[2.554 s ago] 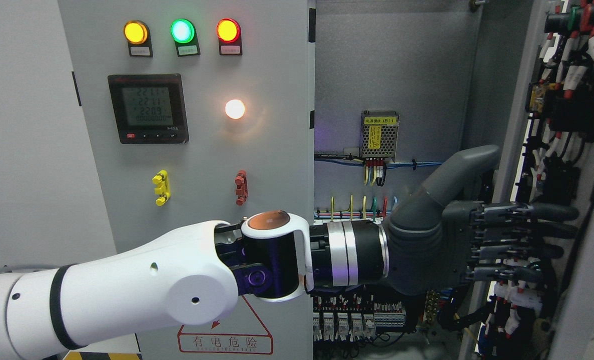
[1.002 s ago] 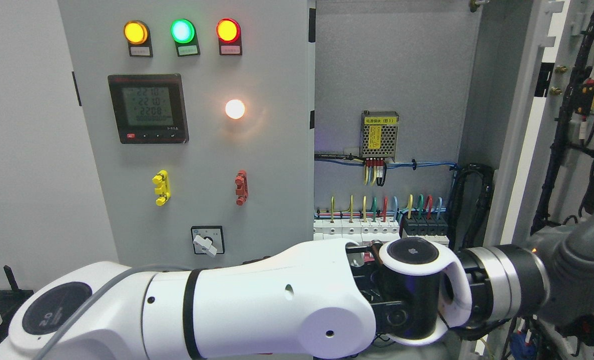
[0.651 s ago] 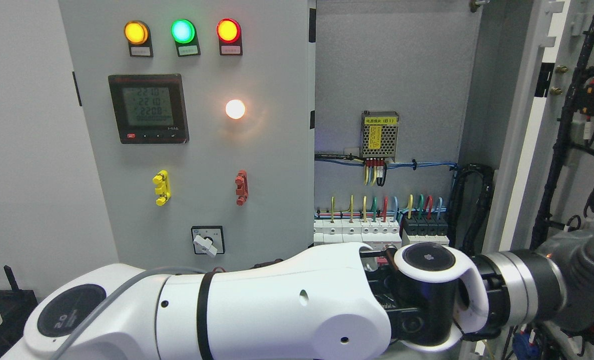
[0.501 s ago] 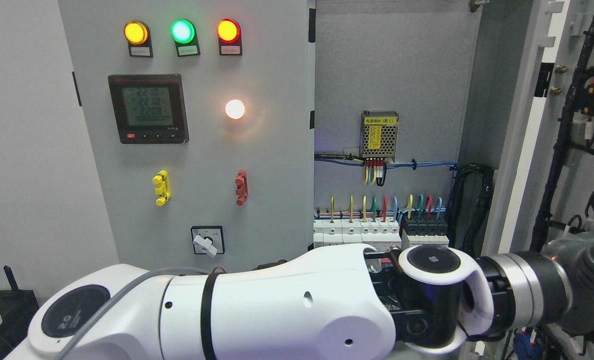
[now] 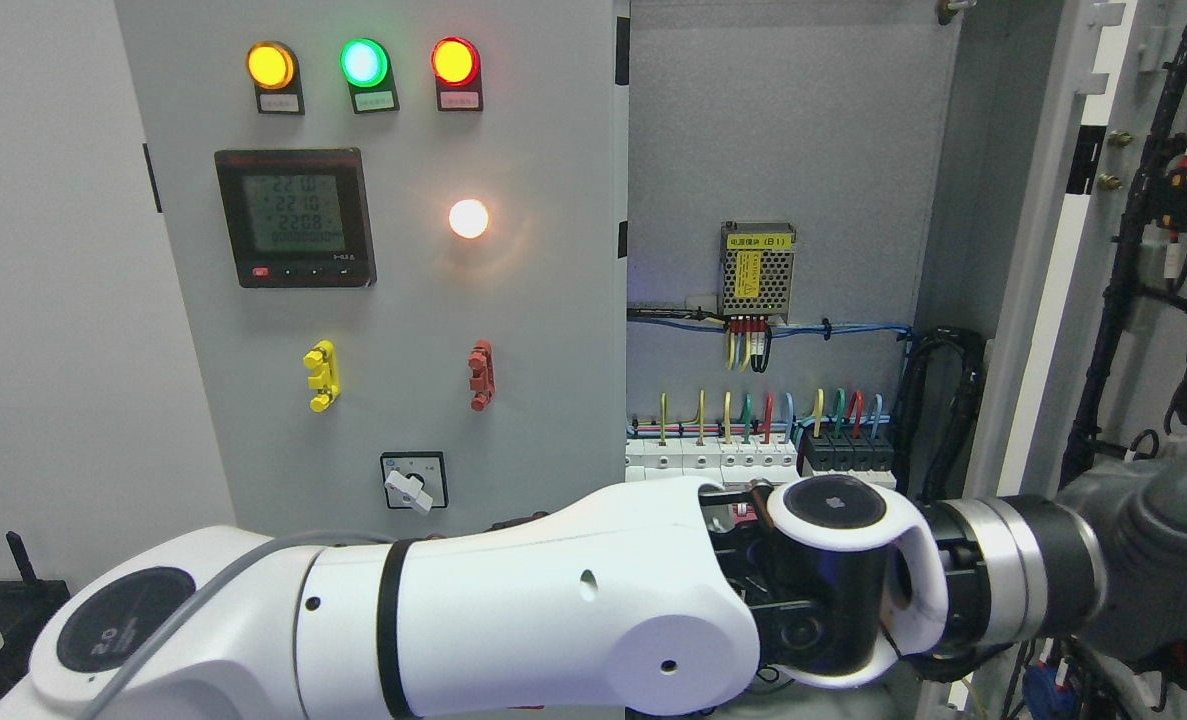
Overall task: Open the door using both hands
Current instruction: 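Withdraw the left hand from the door down out of view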
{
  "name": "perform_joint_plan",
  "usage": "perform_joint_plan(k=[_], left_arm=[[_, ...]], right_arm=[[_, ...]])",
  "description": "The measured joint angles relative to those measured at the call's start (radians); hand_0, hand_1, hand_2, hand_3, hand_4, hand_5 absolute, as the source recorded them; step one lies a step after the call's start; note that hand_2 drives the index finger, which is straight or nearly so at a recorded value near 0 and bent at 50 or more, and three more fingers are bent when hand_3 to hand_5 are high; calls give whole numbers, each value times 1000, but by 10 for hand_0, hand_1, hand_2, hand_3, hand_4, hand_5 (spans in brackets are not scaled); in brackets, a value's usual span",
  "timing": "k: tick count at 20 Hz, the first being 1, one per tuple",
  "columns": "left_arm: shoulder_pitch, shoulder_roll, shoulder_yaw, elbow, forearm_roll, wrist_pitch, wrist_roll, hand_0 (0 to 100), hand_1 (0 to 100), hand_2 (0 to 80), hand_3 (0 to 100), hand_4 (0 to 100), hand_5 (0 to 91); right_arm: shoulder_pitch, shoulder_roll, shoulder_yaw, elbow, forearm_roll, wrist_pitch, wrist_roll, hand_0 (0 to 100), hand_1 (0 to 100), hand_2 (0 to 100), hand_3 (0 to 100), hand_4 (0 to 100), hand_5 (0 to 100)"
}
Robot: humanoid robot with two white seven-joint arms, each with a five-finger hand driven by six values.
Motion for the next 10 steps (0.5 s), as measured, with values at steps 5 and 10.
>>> perform_joint_plan(k=[5, 10], left_arm=[[92, 136, 27, -52, -46, 50, -94, 0, 0, 0, 0, 31, 0], [252, 298, 108, -113, -126, 141, -175, 0, 0, 0, 0, 31, 0]], right_arm=[[0, 0, 0, 0, 0, 0, 0, 106, 0, 0, 0, 0, 0], [0, 0, 0, 0, 0, 0, 0, 107, 0, 0, 0, 0, 0]])
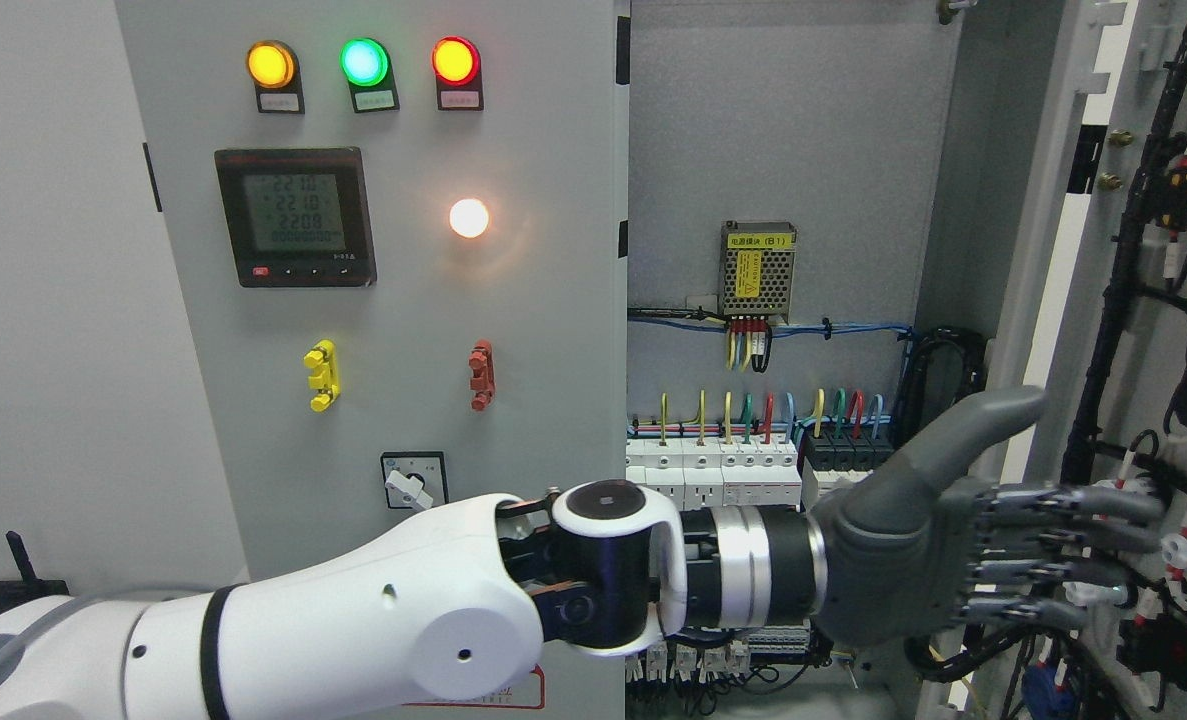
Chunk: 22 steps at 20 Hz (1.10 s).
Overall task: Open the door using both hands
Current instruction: 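Withdraw the left hand from the door down out of view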
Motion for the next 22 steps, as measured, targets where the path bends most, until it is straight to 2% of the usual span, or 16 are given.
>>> perform_joint_plan(k=[5, 10, 16, 22], left_arm=[[162, 168, 99, -51, -68, 33, -105, 0, 0, 0, 0, 31, 0], [282, 336, 172, -84, -97, 38, -200, 0, 0, 0, 0, 31, 0], [447, 534, 243, -114, -136, 42, -270, 0, 0, 0, 0, 31, 0], [665, 711, 330, -127, -197, 29, -325, 0, 0, 0, 0, 31, 0]], right_arm=[[0, 0, 0, 0, 0, 0, 0, 107, 0, 0, 0, 0, 0], [0, 0, 0, 0, 0, 0, 0, 106, 0, 0, 0, 0, 0], [0, 0, 0, 0, 0, 0, 0, 106, 0, 0, 0, 0, 0], [0, 0, 0, 0, 0, 0, 0, 106, 0, 0, 0, 0, 0]])
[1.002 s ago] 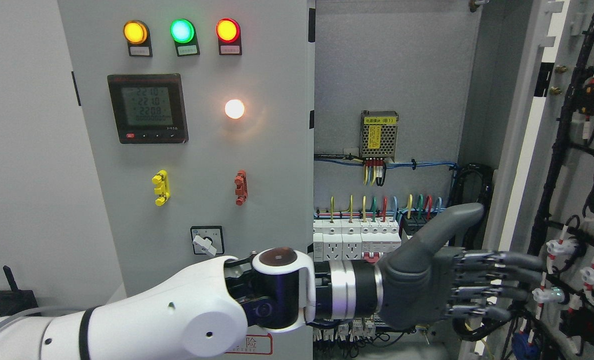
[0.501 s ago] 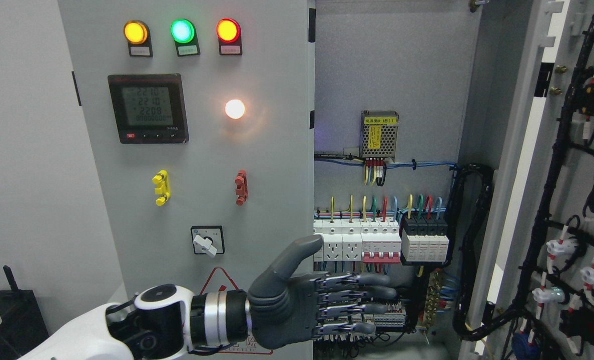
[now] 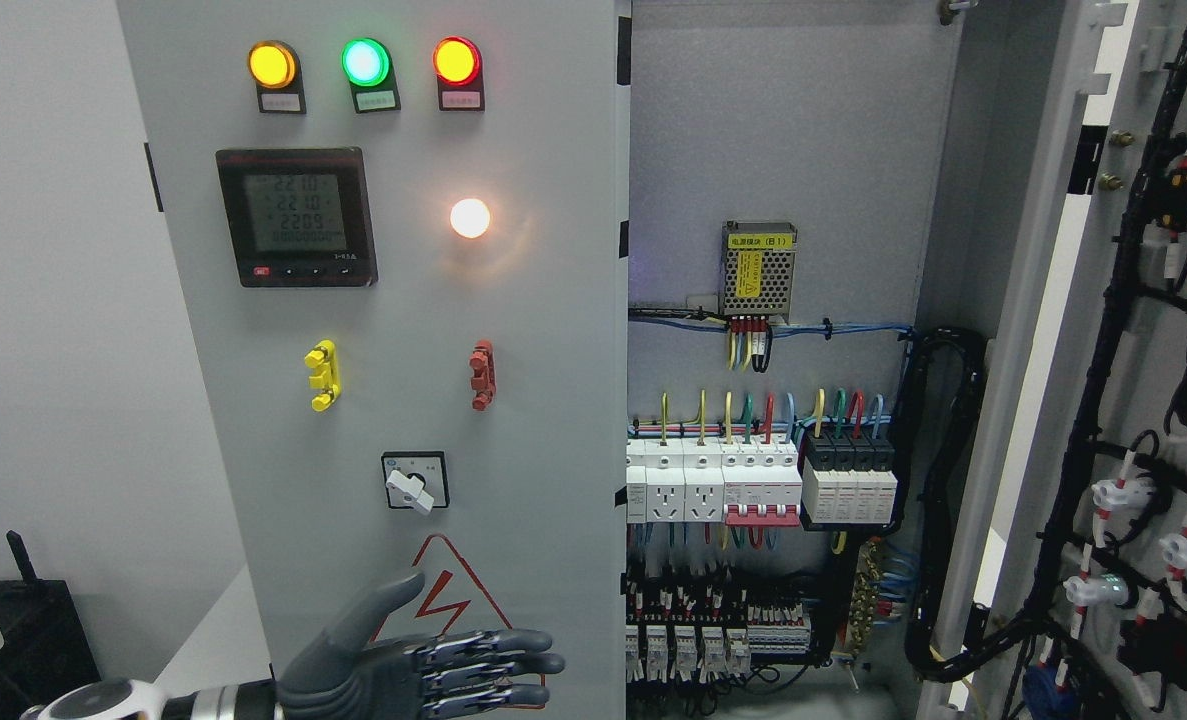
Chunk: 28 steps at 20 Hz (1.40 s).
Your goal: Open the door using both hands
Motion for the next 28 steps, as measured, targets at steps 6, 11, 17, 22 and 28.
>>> perform_joint_plan(k=[6, 11, 17, 22, 28], left_arm=[[248, 119, 68, 39, -79, -44, -11, 0, 0, 0, 0, 31, 0], [457, 154, 102, 131, -161, -167, -12, 0, 0, 0, 0, 31, 0], [636, 121, 133, 305, -274, -238, -13, 0, 0, 0, 0, 31, 0], [821, 57, 215, 453, -405, -278, -15, 0, 0, 0, 0, 30, 0], [1024, -62, 375, 607, -616, -291, -26, 0, 0, 0, 0, 31, 0]], right_arm=[[0, 0, 0, 0, 0, 0, 0, 106, 0, 0, 0, 0, 0], [0, 0, 0, 0, 0, 0, 0, 106, 0, 0, 0, 0, 0], [0, 0, 0, 0, 0, 0, 0, 107, 0, 0, 0, 0, 0], [0, 0, 0, 0, 0, 0, 0, 107, 0, 0, 0, 0, 0], [0, 0, 0, 0, 0, 0, 0, 107, 0, 0, 0, 0, 0]])
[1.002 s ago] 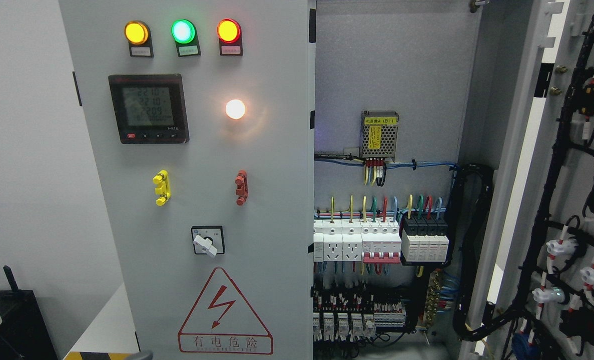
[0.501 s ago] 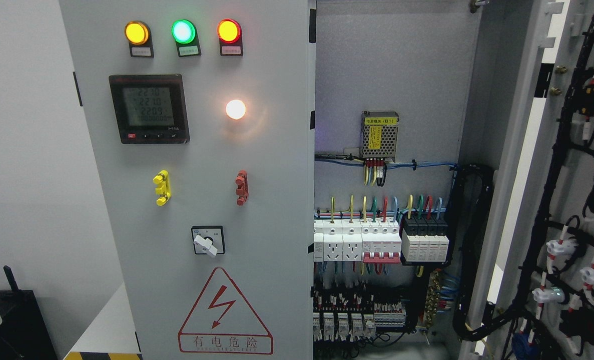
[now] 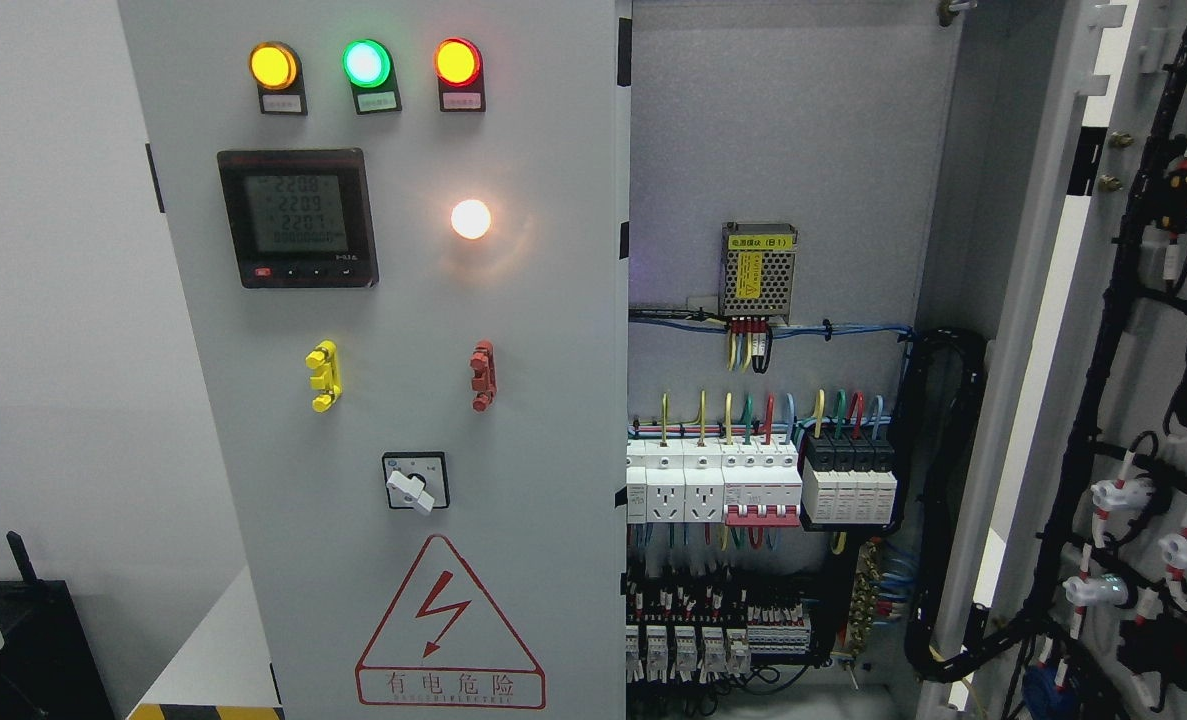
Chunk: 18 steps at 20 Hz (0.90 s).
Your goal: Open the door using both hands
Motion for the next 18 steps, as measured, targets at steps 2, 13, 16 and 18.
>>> perform_joint_plan(k=[2, 13, 16, 18], left_arm=[[37, -50, 45, 61, -67, -9, -1, 0, 0, 0, 0, 31, 0], [34, -372, 199, 501, -317, -169, 8, 0, 0, 0, 0, 30, 0], [1, -462, 223, 620, -386, -176, 26, 0, 0, 0, 0, 30, 0], [-21, -520, 243, 692, -432, -177, 48, 0, 0, 0, 0, 30, 0]], right_arm=[[0, 0, 0, 0, 0, 0, 0, 107, 0, 0, 0, 0, 0], [-1, 0, 0, -10, 0, 0, 0, 106, 0, 0, 0, 0, 0], [-1, 0, -1, -14, 0, 0, 0, 106, 0, 0, 0, 0, 0], [-1, 0, -1, -16, 0, 0, 0, 106, 0, 0, 0, 0, 0]])
